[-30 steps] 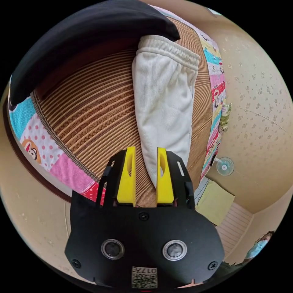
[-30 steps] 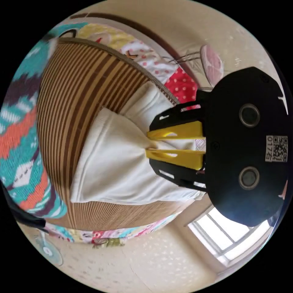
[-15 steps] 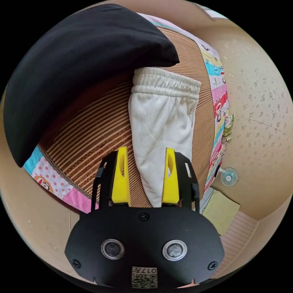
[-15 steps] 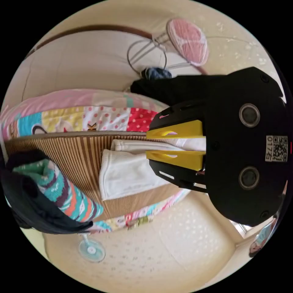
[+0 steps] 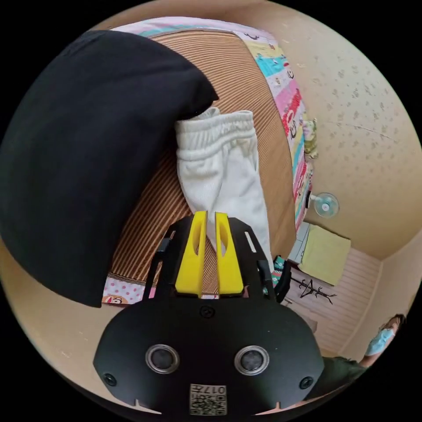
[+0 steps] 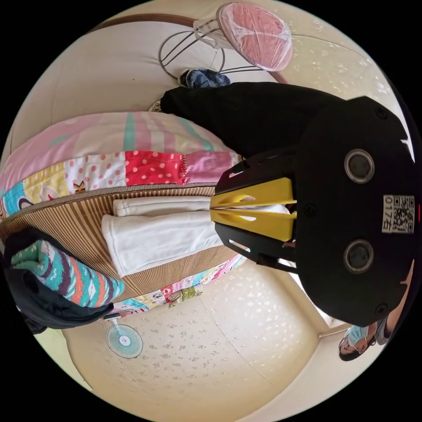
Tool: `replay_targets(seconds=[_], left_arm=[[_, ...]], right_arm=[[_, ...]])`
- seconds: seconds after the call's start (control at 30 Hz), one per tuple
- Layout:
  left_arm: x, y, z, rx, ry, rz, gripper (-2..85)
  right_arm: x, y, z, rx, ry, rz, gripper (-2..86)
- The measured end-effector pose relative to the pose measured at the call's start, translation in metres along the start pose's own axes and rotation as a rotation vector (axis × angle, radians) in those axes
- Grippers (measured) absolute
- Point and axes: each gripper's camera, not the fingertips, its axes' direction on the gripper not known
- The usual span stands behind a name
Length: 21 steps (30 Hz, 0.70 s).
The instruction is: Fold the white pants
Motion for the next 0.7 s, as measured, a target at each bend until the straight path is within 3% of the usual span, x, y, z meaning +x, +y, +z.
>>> replay_targets(seconds=[0.07, 0.17, 0.33, 0.43, 0.53, 0.6, 0.7], left_arm=[[-0.017, 0.002, 0.007, 0.042, 0.049, -0.033, 13.9], [-0.037, -0.006, 0.035, 0.023, 0.166, -0.078, 18.3], [-0.072, -0.021, 0.047, 0.176, 0.184, -0.210, 18.4], [-0.102, -0.034, 0.050, 0.275, 0.343, -0.290, 17.4], [-0.143, -0.048, 0.071, 0.216, 0.547, -0.357, 12.1], [-0.155, -0.050, 0.072, 0.201, 0.610, -0.337, 8.8], [-0.134, -0.056, 0.063, 0.137, 0.749, -0.053, 5.5]], right_arm=[[0.003, 0.004, 0.002, -0.001, -0.019, 0.014, 0.3], [0.004, 0.011, 0.004, -0.011, -0.045, 0.022, 0.3], [0.001, 0.016, 0.004, -0.042, -0.024, 0.020, 0.4], [-0.006, 0.015, -0.001, -0.061, -0.013, -0.008, 0.3], [-0.012, 0.008, -0.004, -0.082, 0.053, -0.040, 0.3], [-0.015, 0.002, 0.000, -0.109, 0.106, -0.060, 0.3], [-0.018, -0.004, 0.010, -0.140, 0.133, -0.091, 0.3]])
